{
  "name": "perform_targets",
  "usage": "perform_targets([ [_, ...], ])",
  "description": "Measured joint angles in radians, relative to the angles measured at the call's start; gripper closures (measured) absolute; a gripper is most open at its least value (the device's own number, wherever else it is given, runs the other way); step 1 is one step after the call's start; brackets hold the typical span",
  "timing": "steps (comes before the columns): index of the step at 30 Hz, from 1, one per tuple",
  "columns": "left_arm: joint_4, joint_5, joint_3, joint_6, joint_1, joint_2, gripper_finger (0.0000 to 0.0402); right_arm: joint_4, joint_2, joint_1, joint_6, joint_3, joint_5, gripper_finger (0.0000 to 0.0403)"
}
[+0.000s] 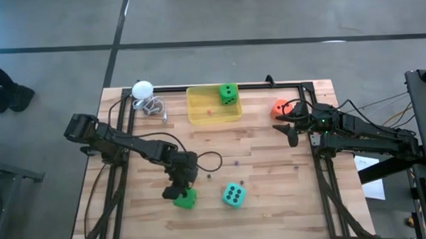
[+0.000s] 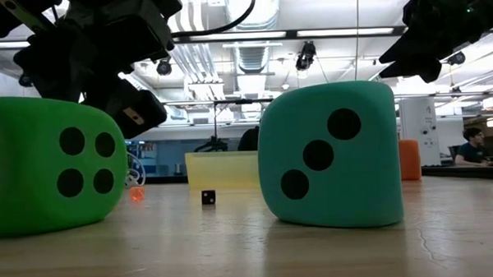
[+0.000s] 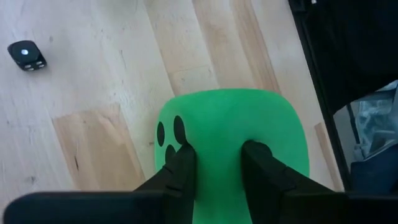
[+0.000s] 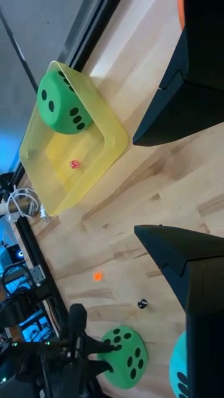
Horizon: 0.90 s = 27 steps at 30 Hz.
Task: Pick & Place Dice
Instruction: Put the green large die into the yellow bin
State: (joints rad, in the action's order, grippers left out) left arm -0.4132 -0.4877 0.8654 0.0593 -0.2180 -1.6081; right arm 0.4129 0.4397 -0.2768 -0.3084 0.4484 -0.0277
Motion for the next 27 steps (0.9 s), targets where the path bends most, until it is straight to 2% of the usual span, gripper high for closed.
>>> perform_targets([
  [15, -0.016, 0.011, -0.002, 0.137, -0.001, 0.052, 0.0318, -0.012, 0.0, 0.0, 0.017, 0.004, 0.0, 0.0188],
  [27, -0.199, 0.141, 0.109, 0.148, 0.002, 0.15, 0.0389, -0.03, 0.0, 0.0, 0.024, 0.004, 0.002, 0.0188],
])
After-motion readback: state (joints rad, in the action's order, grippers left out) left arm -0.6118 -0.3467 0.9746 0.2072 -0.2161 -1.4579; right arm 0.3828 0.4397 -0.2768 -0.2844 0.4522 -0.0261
